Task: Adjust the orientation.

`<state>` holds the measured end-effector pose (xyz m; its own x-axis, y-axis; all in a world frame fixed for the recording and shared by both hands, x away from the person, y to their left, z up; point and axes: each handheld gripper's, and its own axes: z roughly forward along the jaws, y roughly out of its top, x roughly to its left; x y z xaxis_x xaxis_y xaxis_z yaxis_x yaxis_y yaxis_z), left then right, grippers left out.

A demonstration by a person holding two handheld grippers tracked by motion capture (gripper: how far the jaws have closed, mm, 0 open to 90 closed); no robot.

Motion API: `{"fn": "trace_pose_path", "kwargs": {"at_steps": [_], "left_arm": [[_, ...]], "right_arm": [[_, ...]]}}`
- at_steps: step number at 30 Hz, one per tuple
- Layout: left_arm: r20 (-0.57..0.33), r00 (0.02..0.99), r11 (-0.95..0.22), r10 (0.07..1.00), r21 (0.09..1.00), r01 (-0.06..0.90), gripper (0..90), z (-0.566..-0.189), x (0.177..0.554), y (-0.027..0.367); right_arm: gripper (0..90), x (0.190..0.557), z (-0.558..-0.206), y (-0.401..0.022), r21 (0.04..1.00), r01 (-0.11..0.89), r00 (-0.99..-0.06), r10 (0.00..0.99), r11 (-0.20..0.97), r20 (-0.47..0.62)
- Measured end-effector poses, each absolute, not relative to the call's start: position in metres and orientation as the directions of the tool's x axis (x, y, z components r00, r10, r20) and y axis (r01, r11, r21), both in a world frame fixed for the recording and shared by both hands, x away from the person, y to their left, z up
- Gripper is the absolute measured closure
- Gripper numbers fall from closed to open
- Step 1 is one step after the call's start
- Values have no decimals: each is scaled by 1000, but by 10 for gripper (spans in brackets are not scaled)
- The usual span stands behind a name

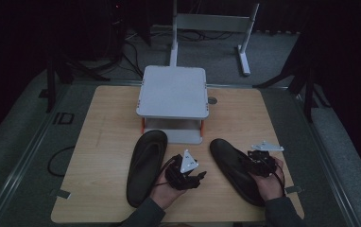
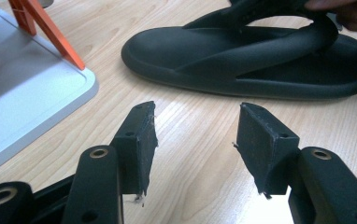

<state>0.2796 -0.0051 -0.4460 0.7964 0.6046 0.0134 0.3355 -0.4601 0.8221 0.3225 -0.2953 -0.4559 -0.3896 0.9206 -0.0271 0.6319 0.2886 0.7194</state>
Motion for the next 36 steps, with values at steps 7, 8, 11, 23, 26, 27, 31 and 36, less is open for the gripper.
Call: {"fn": "trace_pose_path", "kwargs": {"at_steps": [7,8,11,23,26,27,31,36], "left_arm": [[6,785,-450,620,822,349,472,-446,285,-2],[4,783,-448,622,822,352,471,-446,286,-2],[4,779,-449,627,819,357,465,-447,289,-3],[-5,726,-474,688,754,455,427,-477,325,-18],[-8,712,-471,703,745,473,409,-481,330,-20],[-8,712,-471,703,745,473,409,-481,330,-20],[-20,704,-474,710,726,499,395,-485,336,-22],[-45,703,-470,710,714,520,394,-484,326,-15]], "right_arm": [[803,317,-454,-290,742,556,-575,818,374,18],[803,315,-455,-285,740,532,-607,794,412,-5],[798,311,-455,-272,737,480,-698,716,476,-8],[489,298,-445,-277,745,479,-704,710,465,10],[489,295,-446,-281,740,483,-707,707,468,15],[489,294,-447,-282,731,484,-713,701,481,10],[586,297,-453,-284,699,494,-718,696,518,-8],[592,307,-453,-282,696,495,-692,720,519,-45]]}}
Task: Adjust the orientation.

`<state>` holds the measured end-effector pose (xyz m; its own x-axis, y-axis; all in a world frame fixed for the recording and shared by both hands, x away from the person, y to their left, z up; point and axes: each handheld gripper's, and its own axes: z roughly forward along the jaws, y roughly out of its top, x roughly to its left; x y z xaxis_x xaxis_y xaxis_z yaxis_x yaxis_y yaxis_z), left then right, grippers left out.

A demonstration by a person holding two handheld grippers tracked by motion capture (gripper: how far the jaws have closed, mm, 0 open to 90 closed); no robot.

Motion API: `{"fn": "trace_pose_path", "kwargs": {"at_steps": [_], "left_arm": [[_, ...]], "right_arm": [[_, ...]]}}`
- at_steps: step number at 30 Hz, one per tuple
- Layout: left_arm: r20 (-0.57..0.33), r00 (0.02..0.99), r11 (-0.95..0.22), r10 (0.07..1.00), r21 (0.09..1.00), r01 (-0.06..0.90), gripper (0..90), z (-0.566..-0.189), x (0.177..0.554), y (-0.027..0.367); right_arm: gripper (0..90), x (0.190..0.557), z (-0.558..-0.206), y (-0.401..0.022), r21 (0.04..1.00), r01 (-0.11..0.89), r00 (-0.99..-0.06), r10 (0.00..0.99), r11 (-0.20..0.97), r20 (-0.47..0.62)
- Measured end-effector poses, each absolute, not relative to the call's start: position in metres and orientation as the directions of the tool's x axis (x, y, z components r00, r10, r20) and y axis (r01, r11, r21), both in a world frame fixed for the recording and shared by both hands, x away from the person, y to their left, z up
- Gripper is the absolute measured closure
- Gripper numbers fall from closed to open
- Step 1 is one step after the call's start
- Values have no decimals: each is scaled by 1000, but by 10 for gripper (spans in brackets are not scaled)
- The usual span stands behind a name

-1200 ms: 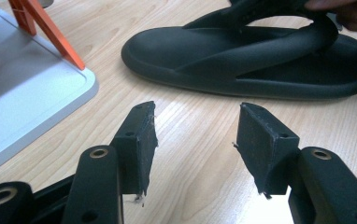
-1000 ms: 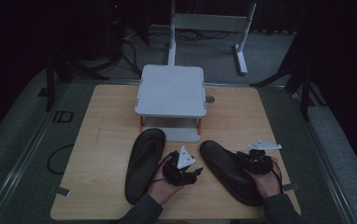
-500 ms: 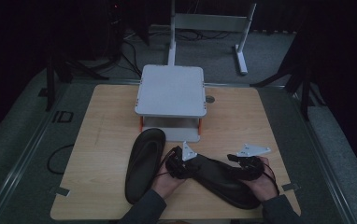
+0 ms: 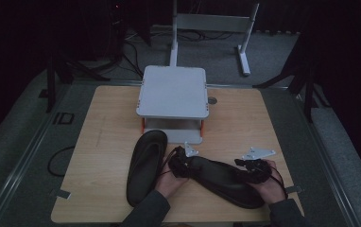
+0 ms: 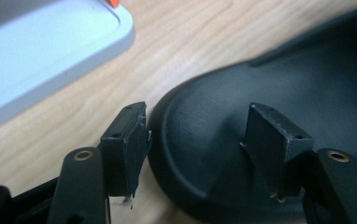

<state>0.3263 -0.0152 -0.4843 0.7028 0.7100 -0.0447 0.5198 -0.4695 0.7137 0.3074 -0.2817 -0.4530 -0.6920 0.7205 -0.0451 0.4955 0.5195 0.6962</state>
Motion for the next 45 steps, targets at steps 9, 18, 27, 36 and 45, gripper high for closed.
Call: {"fn": "trace_pose_path", "kwargs": {"at_steps": [9,18,27,36,45], "left_arm": [[-120,684,-426,719,701,571,394,-483,294,-7],[-156,692,-437,705,673,597,393,-478,271,-1],[-75,819,-578,568,673,463,393,-479,253,-13],[-80,786,-491,614,741,459,405,-471,274,-10],[-57,792,-499,607,748,437,428,-471,300,-36]], "right_arm": [[545,323,-451,-274,693,503,-662,746,517,-76],[516,328,-451,-263,694,475,-682,725,542,-99],[461,333,-445,-252,741,472,-657,751,477,-65],[429,324,-436,-263,774,466,-617,784,428,-63],[428,295,-438,-311,781,518,-513,857,348,-42]]}}
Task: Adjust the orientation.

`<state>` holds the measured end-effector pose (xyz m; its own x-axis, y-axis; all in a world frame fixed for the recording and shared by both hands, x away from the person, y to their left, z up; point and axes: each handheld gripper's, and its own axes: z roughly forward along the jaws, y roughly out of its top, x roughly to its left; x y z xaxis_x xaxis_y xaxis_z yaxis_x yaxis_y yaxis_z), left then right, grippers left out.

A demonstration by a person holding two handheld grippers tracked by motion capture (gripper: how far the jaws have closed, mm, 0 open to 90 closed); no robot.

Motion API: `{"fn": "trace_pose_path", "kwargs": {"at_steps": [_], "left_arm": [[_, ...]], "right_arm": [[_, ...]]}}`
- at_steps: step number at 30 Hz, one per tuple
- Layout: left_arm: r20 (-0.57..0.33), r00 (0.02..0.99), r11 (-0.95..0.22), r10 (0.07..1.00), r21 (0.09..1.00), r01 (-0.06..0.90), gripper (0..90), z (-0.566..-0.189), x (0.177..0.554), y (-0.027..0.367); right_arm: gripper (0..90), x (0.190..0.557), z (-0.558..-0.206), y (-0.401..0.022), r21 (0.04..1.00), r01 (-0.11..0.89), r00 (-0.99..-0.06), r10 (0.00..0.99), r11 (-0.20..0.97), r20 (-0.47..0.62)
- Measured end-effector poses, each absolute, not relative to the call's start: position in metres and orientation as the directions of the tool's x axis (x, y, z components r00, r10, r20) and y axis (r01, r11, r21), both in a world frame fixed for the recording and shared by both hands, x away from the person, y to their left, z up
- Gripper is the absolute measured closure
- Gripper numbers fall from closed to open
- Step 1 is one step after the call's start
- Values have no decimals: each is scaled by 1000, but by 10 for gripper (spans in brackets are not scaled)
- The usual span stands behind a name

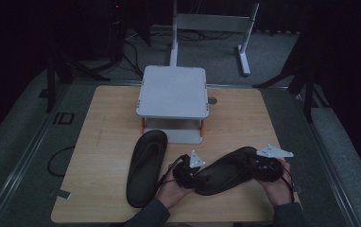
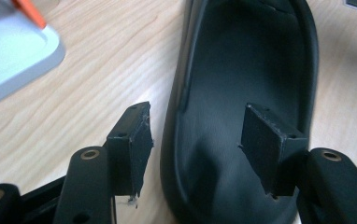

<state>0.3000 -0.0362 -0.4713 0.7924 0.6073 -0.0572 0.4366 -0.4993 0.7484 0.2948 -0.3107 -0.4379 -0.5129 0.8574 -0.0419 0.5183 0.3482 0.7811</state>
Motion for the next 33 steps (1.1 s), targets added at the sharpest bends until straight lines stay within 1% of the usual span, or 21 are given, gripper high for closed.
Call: {"fn": "trace_pose_path", "kwargs": {"at_steps": [6,10,11,12,13,15,20,25,27,28,32,33], "left_arm": [[-42,791,-502,610,752,427,430,-476,315,-53],[-60,800,-522,597,728,444,464,-480,319,-60],[-51,806,-539,590,718,440,470,-481,316,-61],[-31,807,-547,590,719,428,448,-481,313,-62],[-19,807,-558,590,713,425,447,-480,309,-62],[-21,807,-565,590,704,431,446,-479,303,-59],[-17,826,-586,563,697,413,450,-479,279,-51],[-83,845,-584,528,687,432,453,-480,264,-37],[-80,838,-567,540,701,432,455,-481,261,-30],[-69,825,-554,561,709,436,452,-481,262,-28],[-97,786,-499,610,723,477,447,-481,271,-22],[-92,781,-494,618,727,476,444,-480,273,-21]], "right_arm": [[432,285,-450,-322,763,558,-497,868,327,-9],[436,289,-450,-321,761,562,-499,866,323,1],[443,290,-450,-320,763,559,-501,865,326,-2],[458,292,-451,-318,766,555,-503,864,326,-3],[470,293,-451,-318,765,559,-504,864,322,5],[502,298,-452,-316,765,563,-516,856,313,29],[531,307,-452,-307,767,555,-535,844,322,33],[557,316,-451,-291,764,539,-565,825,355,15],[567,318,-451,-284,760,535,-578,816,368,12],[567,319,-450,-281,760,533,-586,810,371,15],[580,321,-451,-268,759,522,-618,786,388,23],[588,321,-451,-265,759,523,-622,782,388,28]]}}
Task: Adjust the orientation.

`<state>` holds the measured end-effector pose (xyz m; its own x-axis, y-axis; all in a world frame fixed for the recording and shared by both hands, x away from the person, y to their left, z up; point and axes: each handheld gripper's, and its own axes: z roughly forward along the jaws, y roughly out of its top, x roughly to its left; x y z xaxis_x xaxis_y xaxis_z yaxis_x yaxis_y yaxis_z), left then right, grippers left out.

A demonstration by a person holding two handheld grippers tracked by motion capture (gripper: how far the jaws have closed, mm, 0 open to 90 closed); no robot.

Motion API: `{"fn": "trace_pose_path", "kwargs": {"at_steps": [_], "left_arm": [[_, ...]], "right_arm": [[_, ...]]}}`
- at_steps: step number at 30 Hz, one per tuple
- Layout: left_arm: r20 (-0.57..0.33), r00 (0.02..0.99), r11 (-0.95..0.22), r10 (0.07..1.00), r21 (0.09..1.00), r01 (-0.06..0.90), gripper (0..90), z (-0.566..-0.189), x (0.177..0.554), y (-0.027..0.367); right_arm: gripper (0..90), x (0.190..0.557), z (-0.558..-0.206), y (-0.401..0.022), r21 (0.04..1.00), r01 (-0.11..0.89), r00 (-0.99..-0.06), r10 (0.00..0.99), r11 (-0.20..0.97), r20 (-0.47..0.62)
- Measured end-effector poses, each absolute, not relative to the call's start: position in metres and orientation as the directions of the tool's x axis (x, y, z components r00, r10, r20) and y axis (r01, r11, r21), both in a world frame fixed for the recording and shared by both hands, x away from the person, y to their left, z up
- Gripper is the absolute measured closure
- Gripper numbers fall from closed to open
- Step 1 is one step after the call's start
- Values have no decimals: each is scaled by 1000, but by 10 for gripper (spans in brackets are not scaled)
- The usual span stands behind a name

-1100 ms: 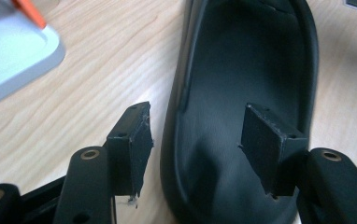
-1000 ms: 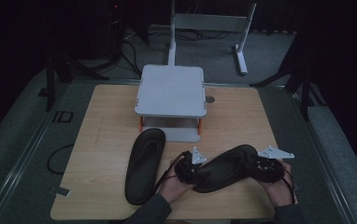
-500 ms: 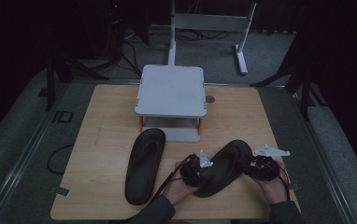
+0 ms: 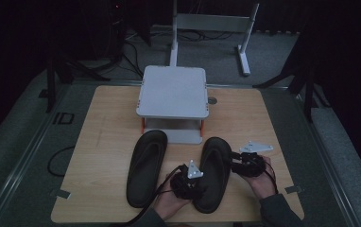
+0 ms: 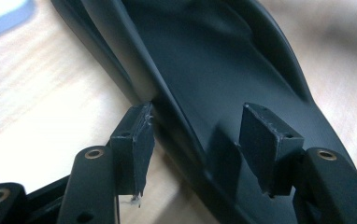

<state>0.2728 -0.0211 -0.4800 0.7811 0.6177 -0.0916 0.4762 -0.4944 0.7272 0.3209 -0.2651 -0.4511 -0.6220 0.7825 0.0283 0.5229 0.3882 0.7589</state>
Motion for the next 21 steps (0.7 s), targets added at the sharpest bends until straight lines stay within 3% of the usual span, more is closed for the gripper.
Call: {"fn": "trace_pose_path", "kwargs": {"at_steps": [3,9,16,21], "left_arm": [[-69,764,-477,641,745,467,443,-480,279,-19],[-108,731,-421,674,756,501,449,-481,295,-21],[-97,713,-416,694,754,508,491,-480,307,-30],[-96,706,-413,702,753,513,564,-479,311,-28]], "right_arm": [[603,321,-452,-260,759,519,-639,769,394,38],[617,319,-452,-254,758,520,-652,756,395,54],[446,320,-450,-264,773,548,-638,757,318,141],[423,322,-455,-249,742,556,-669,732,375,131]]}}
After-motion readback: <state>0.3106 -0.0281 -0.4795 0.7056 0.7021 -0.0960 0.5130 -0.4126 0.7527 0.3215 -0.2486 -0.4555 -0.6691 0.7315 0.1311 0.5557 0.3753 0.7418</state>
